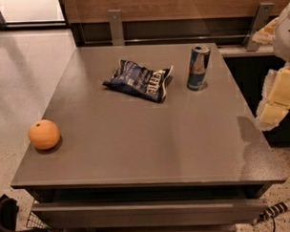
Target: Move redbull can near orange
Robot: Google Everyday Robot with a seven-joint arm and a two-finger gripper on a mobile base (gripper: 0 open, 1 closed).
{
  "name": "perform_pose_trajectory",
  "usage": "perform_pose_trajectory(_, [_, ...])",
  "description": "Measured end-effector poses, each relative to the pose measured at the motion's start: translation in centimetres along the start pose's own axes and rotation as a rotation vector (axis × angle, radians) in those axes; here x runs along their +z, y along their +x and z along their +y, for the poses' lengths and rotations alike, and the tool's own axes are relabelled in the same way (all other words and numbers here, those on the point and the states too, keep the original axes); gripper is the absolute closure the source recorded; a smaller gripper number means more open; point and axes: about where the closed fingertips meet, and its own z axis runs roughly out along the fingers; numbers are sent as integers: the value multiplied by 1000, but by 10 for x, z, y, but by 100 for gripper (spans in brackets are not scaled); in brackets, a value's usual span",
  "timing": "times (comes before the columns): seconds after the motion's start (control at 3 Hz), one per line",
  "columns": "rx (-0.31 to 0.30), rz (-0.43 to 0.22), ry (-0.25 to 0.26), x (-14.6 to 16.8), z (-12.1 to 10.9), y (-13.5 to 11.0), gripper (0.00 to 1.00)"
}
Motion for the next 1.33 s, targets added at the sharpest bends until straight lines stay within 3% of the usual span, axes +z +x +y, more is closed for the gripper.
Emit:
perform_pose_trajectory(0.67, [12,-6,14,-1,-3,0,0])
perform_pose_trajectory(1.0, [64,-36,21,8,-5,10,0])
perform_pose_trajectory(1.33, [162,-192,80,23,-25,14,0])
